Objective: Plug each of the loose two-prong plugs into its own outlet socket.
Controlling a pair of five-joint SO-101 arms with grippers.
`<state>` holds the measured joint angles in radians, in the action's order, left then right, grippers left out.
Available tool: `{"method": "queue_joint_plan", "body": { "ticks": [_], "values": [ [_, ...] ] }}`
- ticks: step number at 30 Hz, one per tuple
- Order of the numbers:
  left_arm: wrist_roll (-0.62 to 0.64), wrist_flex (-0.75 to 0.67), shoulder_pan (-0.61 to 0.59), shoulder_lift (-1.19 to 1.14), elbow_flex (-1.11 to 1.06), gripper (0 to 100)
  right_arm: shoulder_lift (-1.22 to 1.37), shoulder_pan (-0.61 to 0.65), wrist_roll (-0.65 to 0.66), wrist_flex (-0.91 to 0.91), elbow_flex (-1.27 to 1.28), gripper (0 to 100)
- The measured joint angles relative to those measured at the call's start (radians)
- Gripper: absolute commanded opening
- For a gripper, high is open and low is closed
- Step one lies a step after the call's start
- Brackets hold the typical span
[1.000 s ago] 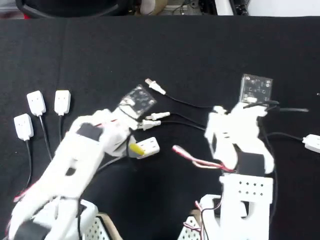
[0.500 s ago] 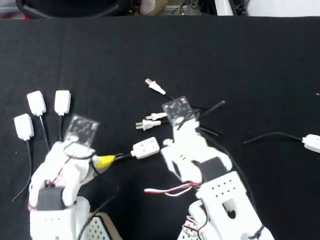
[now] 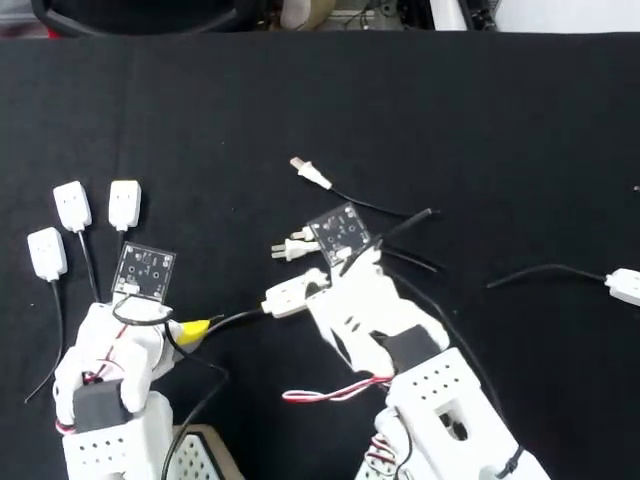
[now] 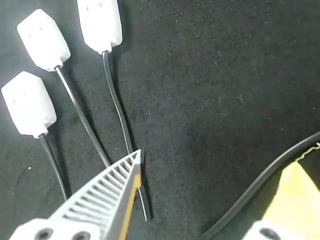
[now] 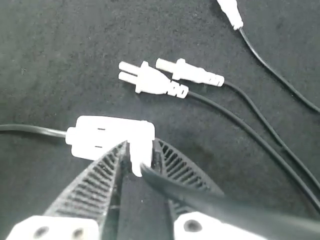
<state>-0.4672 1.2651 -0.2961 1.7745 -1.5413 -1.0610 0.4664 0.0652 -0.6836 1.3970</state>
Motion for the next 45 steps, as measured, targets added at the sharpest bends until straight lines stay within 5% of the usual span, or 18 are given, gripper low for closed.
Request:
{"method": "queue_joint_plan", "body": {
  "ticks": [28,45],
  "values": [
    [0.0,0.0,-0.003,0.0,0.0,41,0.002,0.049,-0.002,0.006,0.021,1.1],
    [0.0,0.0,-0.003,0.0,0.0,41,0.354,0.011,-0.034,-0.012,-0.173,1.1]
  ]
}}
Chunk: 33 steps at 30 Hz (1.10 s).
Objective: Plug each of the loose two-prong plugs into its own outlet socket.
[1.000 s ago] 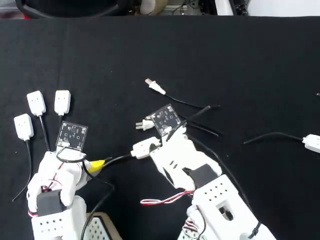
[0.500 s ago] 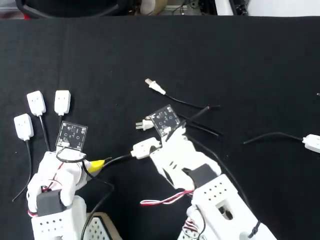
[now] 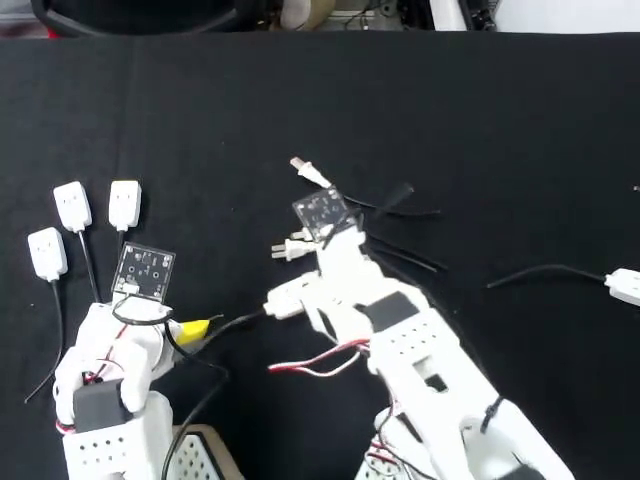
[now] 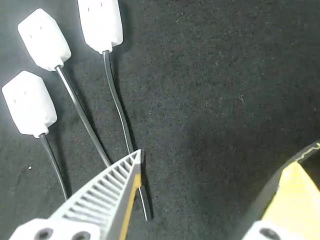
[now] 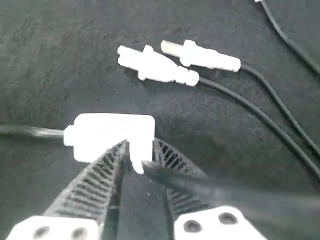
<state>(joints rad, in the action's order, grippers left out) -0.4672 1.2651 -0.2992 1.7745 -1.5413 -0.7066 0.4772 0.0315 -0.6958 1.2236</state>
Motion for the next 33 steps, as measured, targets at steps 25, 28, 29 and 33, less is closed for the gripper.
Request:
{"method": "queue_joint_plan", "body": {
  "ticks": [25,28,29,33],
  "values": [
    [0.0,0.0,-0.006,0.003,0.0,41,0.279,-0.015,0.002,-0.028,-0.157,1.1],
    [0.0,0.0,-0.006,0.003,-0.009,41,0.285,-0.058,0.005,-0.087,-0.186,1.1],
    [0.0,0.0,-0.006,0.002,-0.009,41,0.285,-0.081,0.018,-0.117,-0.201,1.1],
    [0.0,0.0,-0.006,0.003,-0.012,41,0.269,-0.226,0.115,-0.212,-0.227,1.1]
  ]
}}
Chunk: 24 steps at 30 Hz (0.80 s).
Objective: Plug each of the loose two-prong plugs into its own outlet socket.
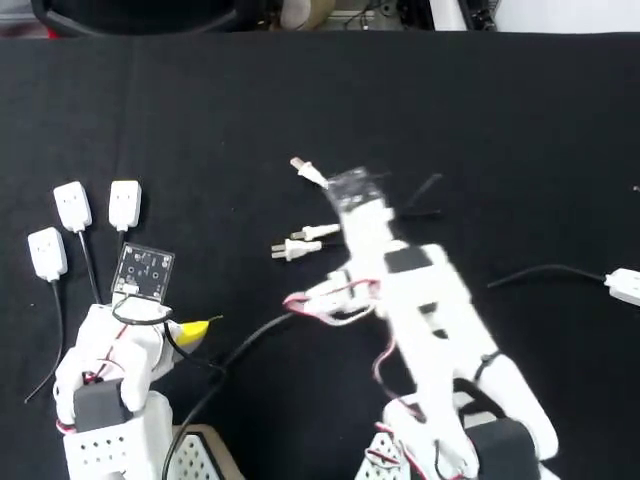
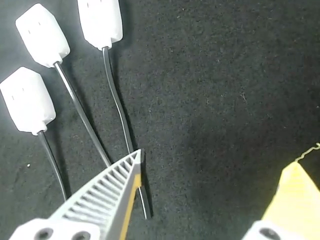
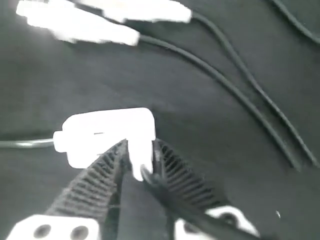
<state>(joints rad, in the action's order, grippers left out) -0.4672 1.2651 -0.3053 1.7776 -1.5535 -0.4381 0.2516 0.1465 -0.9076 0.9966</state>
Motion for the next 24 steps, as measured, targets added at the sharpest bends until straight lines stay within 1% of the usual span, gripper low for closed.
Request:
{"method": "queue_joint_plan", "body": {
  "ticks": [3,7,11,14,19,24],
  "values": [
    [0.0,0.0,0.0,0.0,0.0,41,-0.005,-0.161,0.109,-0.06,-0.023,1.1],
    [0.0,0.0,0.0,0.002,-0.003,41,-0.005,-0.443,0.298,-0.094,-0.075,1.1],
    [0.0,0.0,0.0,0.0,-0.003,41,-0.005,-0.723,0.493,-0.092,-0.124,1.1],
    [0.0,0.0,0.0,0.0,-0.003,41,-0.005,-0.898,0.605,-0.035,-0.13,1.2],
    [0.0,0.0,0.0,0.0,-0.003,41,0.0,-1.122,0.735,0.086,-0.13,1.2],
    [0.0,0.0,0.0,0.0,-0.003,41,0.104,-1.258,0.784,0.219,-0.167,1.2]
  ]
}}
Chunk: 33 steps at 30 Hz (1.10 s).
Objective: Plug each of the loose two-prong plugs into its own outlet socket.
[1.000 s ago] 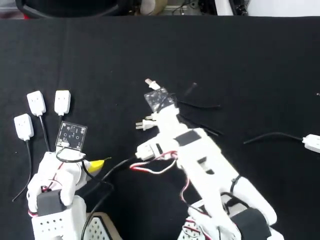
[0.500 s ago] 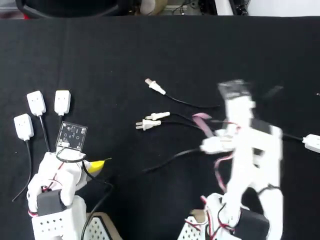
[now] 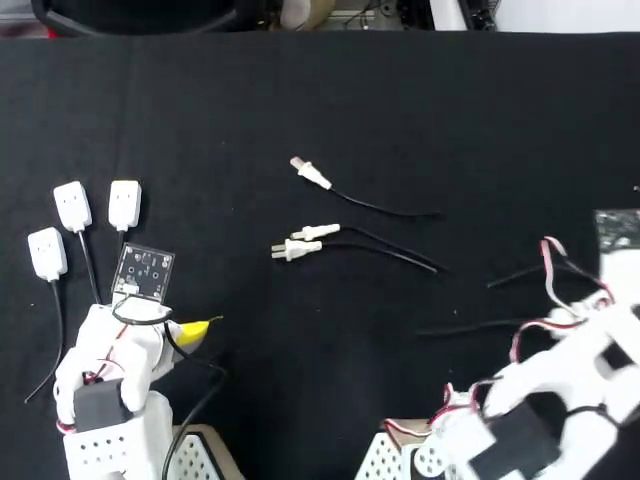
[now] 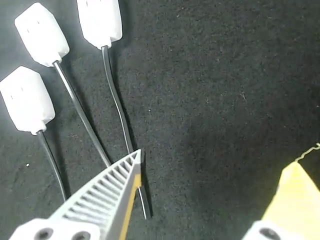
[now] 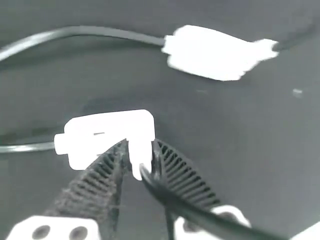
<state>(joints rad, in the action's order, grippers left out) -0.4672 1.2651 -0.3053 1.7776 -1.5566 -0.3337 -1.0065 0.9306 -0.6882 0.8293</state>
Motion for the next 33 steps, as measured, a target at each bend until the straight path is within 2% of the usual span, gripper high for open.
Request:
{"method": "queue_joint_plan", "body": {
  "ticks": [4,13,18,22,25,28,33],
  "values": [
    [0.0,0.0,0.0,0.0,0.0,41,0.146,-0.069,0.003,0.115,-0.092,1.2],
    [0.0,0.0,0.0,0.0,0.0,41,0.488,-0.133,0.003,0.144,-0.405,2.5],
    [0.0,0.0,0.0,0.0,0.0,41,0.554,-0.133,-0.008,0.144,-0.474,21.2],
    [0.0,0.0,0.0,0.0,0.0,41,0.546,-0.135,-0.126,0.127,-0.476,33.5],
    [0.0,0.0,0.0,0.0,0.0,41,0.48,-0.135,-0.169,0.032,-0.476,34.0],
    [0.0,0.0,-0.008,0.002,-0.009,41,0.371,-0.118,-0.186,-0.14,-0.476,34.0],
    [0.0,-0.002,-0.072,-0.002,-0.017,41,0.161,0.012,-0.302,-0.486,-0.476,34.0]
  ]
}}
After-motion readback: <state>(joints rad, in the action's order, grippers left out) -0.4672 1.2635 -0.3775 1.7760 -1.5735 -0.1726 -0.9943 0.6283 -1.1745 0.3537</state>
